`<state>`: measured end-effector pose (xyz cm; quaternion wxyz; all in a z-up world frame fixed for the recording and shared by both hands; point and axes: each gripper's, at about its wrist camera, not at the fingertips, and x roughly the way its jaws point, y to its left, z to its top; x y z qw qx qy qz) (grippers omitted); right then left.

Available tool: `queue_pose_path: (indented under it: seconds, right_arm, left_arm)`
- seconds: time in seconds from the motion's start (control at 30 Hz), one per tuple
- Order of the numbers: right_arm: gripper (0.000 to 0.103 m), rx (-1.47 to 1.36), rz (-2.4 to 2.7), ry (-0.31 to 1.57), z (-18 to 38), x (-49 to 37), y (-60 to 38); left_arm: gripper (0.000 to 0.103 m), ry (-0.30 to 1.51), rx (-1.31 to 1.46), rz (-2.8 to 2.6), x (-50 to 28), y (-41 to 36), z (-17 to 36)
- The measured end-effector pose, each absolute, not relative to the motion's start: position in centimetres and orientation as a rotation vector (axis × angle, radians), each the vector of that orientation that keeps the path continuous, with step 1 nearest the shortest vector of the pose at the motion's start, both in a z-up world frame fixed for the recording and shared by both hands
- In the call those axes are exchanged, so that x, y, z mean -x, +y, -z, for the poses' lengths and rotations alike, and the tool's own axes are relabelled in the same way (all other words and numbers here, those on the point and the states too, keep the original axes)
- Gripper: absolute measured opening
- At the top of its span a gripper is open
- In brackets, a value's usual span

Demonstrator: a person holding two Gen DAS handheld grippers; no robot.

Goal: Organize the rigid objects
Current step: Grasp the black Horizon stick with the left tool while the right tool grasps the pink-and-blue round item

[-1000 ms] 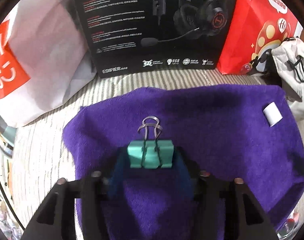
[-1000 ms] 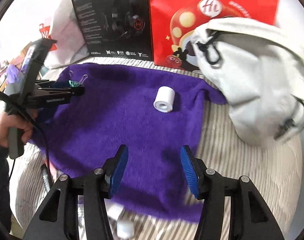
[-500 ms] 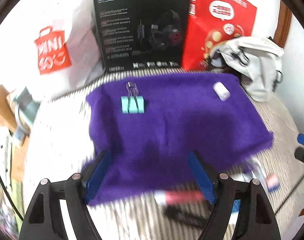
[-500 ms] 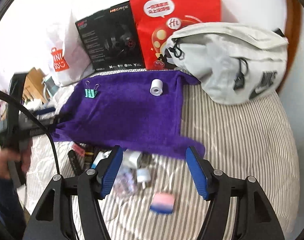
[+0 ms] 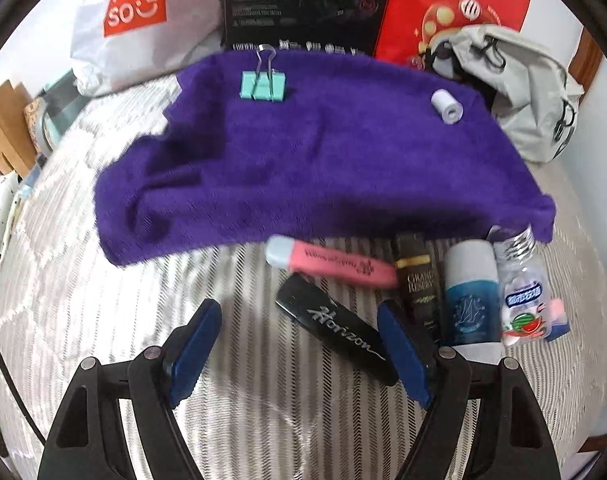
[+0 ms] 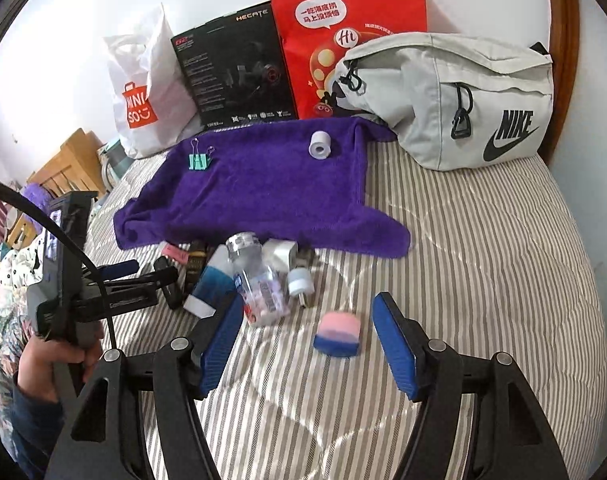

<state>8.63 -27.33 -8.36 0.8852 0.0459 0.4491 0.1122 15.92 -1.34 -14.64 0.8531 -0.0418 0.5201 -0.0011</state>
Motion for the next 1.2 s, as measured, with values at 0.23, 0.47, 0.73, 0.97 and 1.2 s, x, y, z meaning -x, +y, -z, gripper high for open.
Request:
queue_pose_path:
  seconds: [0.23,0.47,0.73,0.97,1.2]
  right_arm:
    - [0.067,-0.068,-0.204,0.925,8.3,-7.8,-27.7]
    - [0.071,-0.053,-0.225,0.916,8.3,-7.8,-27.1]
    - [0.071,-0.002,-0.19,0.953,9.8,-8.0,-27.8]
    - [0.071,-0.07,-0.18,0.976,11.3,-7.8,-30.4]
    - [0.071,-0.045,-0.227,1.029,13.7,-9.0,-28.5]
  left_arm:
    - [0.083,1.078,-0.009,-0.006,-14.4,-1.5,14.8]
    - [0.068,1.063,-0.016,0.018,-13.4,-0.5,14.7]
    - [0.03,1.019,-0.049,0.055,-13.3,-2.2,14.5]
    - [0.022,0.995,-0.033,0.063,-12.6,-2.0,14.6]
    - [0.021,0.989,-0.035,0.064,-11.8,-1.9,14.7]
